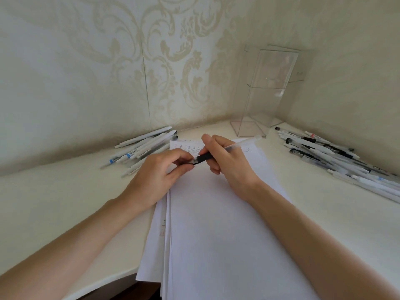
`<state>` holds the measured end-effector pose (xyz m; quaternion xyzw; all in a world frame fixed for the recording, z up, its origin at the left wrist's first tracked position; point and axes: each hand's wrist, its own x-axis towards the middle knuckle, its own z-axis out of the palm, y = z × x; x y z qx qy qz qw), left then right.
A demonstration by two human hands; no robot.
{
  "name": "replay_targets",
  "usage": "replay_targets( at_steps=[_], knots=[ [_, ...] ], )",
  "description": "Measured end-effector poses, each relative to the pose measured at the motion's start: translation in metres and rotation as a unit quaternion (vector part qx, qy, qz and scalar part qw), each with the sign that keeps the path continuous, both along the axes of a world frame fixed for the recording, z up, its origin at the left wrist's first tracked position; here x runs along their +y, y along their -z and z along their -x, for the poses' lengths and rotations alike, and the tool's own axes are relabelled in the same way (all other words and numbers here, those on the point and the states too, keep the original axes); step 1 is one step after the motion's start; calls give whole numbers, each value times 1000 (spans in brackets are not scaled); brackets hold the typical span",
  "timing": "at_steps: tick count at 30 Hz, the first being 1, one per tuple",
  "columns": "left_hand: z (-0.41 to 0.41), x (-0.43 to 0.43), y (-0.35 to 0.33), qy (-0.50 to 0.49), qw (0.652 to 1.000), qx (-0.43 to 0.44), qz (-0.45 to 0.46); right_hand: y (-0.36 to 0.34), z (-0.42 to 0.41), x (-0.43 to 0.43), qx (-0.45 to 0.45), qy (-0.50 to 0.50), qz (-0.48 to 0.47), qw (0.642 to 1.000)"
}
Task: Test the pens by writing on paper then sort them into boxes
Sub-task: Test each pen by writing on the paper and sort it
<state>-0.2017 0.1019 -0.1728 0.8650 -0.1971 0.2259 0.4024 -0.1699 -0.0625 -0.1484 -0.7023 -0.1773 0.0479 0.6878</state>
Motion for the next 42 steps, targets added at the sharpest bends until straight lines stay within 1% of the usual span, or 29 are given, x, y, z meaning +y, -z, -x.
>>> replay_targets(
  at_steps=[2, 3, 6, 8, 9, 11, 13, 14, 16, 17, 19, 20, 21, 22, 23, 24, 26, 29, 30, 31, 33, 36, 38, 40, 42],
  knots=[
    [-7, 3, 0, -43, 998, -39, 8, -3, -1, -2, -23, -4, 22, 999],
    [-11, 8, 0, -85, 994, -62, 12, -3, -2, -4, -34, 4, 36, 999],
    [-19, 32, 1, -238, 967, -97, 4, 1, -10, -12, -76, 43, 108, 990],
    [-21, 47, 1, -307, 945, -112, -26, 6, -14, -19, -83, 66, 155, 982],
    [-21, 52, 1, -339, 933, -113, -44, 8, -16, -21, -80, 76, 169, 979],
    [-20, 54, 2, -396, 911, -87, -75, 10, -18, -23, -73, 93, 188, 975],
    [-20, 51, 3, -426, 898, -55, -95, 10, -18, -23, -77, 101, 209, 970],
    [-19, 48, 3, -424, 898, -52, -105, 10, -18, -24, -83, 103, 223, 966],
    [-17, 40, 2, -372, 916, -83, -126, 9, -16, -25, -99, 103, 249, 958],
    [-15, 35, 1, -314, 935, -101, -130, 8, -16, -26, -106, 107, 259, 954],
    [-7, 16, -1, -131, 979, -92, -123, 5, -17, -32, -126, 138, 276, 943],
    [0, 5, -1, -30, 989, -67, -130, 4, -19, -37, -139, 165, 285, 934],
    [6, -6, 0, 60, 986, -41, -150, 2, -22, -45, -151, 194, 296, 923],
    [10, -16, 2, 130, 975, -11, -181, 2, -26, -56, -163, 223, 315, 908],
    [13, -23, 5, 175, 960, 22, -216, 2, -31, -70, -174, 246, 342, 890],
    [14, -28, 9, 197, 945, 54, -254, 3, -36, -85, -181, 267, 379, 867],
    [12, -31, 14, 201, 925, 83, -310, 8, -43, -118, -176, 308, 463, 812],
    [10, -30, 13, 195, 924, 85, -318, 16, -46, -158, -129, 388, 545, 732],
    [10, -30, 13, 197, 923, 84, -319, 19, -47, -166, -112, 408, 557, 715],
    [11, -30, 14, 199, 923, 83, -318, 21, -48, -171, -93, 418, 565, 706],
    [11, -30, 14, 204, 926, 81, -308, 25, -51, -177, -69, 415, 574, 702],
    [12, -29, 14, 204, 927, 79, -305, 29, -56, -178, -95, 421, 542, 721],
    [13, -29, 15, 203, 932, 69, -292, 30, -57, -176, -143, 423, 514, 733],
    [14, -30, 14, 188, 947, 49, -256, 26, -55, -172, -209, 430, 482, 734],
    [12, -29, 13, 142, 964, -12, -225, 18, -53, -164, -301, 412, 439, 740]
  ],
)
